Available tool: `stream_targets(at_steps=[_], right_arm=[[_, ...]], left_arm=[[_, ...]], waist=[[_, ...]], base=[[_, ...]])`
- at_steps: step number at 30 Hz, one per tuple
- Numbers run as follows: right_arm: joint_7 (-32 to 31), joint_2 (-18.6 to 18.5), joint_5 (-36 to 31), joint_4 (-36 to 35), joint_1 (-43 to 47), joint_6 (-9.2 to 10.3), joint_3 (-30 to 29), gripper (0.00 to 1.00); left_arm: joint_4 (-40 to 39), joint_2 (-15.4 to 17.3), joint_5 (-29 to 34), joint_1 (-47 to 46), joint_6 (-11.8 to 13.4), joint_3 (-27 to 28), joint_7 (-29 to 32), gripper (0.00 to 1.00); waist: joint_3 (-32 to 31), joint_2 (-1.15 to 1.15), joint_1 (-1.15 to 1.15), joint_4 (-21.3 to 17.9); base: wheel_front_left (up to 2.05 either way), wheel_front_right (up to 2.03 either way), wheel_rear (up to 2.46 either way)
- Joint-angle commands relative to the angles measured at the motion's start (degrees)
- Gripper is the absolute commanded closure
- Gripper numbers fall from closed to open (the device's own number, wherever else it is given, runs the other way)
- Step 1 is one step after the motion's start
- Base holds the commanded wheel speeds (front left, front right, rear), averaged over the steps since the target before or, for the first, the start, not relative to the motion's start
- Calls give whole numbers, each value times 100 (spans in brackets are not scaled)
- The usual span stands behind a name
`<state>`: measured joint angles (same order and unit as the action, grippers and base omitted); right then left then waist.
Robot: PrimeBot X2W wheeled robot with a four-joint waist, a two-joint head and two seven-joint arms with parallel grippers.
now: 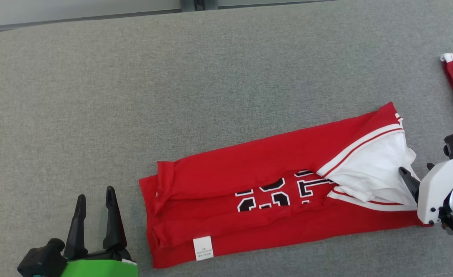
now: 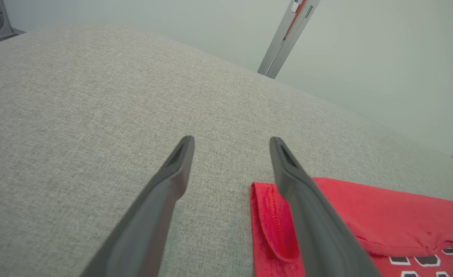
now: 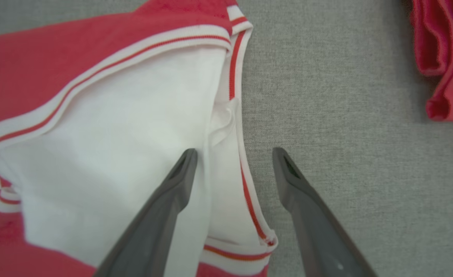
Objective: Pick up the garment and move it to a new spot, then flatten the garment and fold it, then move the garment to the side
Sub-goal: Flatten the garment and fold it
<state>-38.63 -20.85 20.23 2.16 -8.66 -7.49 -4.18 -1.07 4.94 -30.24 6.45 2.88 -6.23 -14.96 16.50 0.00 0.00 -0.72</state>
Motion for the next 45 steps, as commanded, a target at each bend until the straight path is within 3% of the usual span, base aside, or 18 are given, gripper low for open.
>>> stream_targets(at_steps=[1, 5, 9, 10, 11, 13, 16, 24, 27, 30, 34, 38, 45], right_arm=[[48, -81, -109, 149, -129, 0, 9, 0], [142, 2, 2, 631, -425, -1, 124, 0], [155, 73, 544, 1016, -569, -3, 453, 0], [172, 70, 721, 1073, -579, -3, 511, 69], [211, 31, 932, 1118, -584, -3, 578, 100], [240, -111, 1405, 1158, -552, -3, 661, 100], [403, -441, 1885, 1267, -561, 1, 323, 100], [321, -1364, 2143, 1517, -388, 2, -1317, 100], [73, -1659, 2238, 1191, -140, -1, -1668, 100], [-199, -1769, 2436, 528, 147, -1, -1570, 100], [-528, -1437, 2713, -549, 415, -1, -989, 100], [-631, -720, 2382, -1224, 528, -1, -155, 100], [-120, 524, 1593, -885, 259, -1, 896, 100]], left_arm=[[21, -46, 145, -18, -150, 112, -26, 0], [53, -175, 406, -47, -486, 467, -27, 0], [139, -198, 464, -68, -643, 579, -27, 0], [165, -199, 463, -59, -652, 577, -28, 0], [188, -201, 454, -44, -657, 589, -28, 0], [227, -199, 435, 14, -672, 617, -28, 0], [280, -200, 437, 124, -673, 647, -27, 0], [251, -200, 378, 241, -580, 619, -28, 0], [263, -199, 307, 252, -531, 582, -28, 0], [281, -200, 286, 234, -500, 555, -28, 0], [321, -200, 196, 208, -446, 470, -28, 0], [401, -198, 184, 143, -453, 300, -28, 0], [494, -196, 285, 63, -426, 181, -29, 0]], waist=[[86, 0, 0, 110], [137, 0, 0, 175], [78, 0, 0, 234], [53, 0, 0, 246], [6, 0, 0, 264], [-83, 0, 0, 274], [-223, 0, 0, 282], [-455, 0, 0, 415], [-520, 0, 0, 515], [-555, 0, 0, 556], [-596, 0, 0, 523], [-585, 0, 0, 467], [-556, 0, 0, 396]], base=[[0, 0, 0], [0, 0, 0], [0, 0, 0], [0, 0, 0], [0, 0, 0], [0, 0, 0], [0, 0, 0], [0, 0, 0], [0, 0, 0], [0, 0, 0], [0, 0, 0], [0, 0, 0], [0, 0, 0]])
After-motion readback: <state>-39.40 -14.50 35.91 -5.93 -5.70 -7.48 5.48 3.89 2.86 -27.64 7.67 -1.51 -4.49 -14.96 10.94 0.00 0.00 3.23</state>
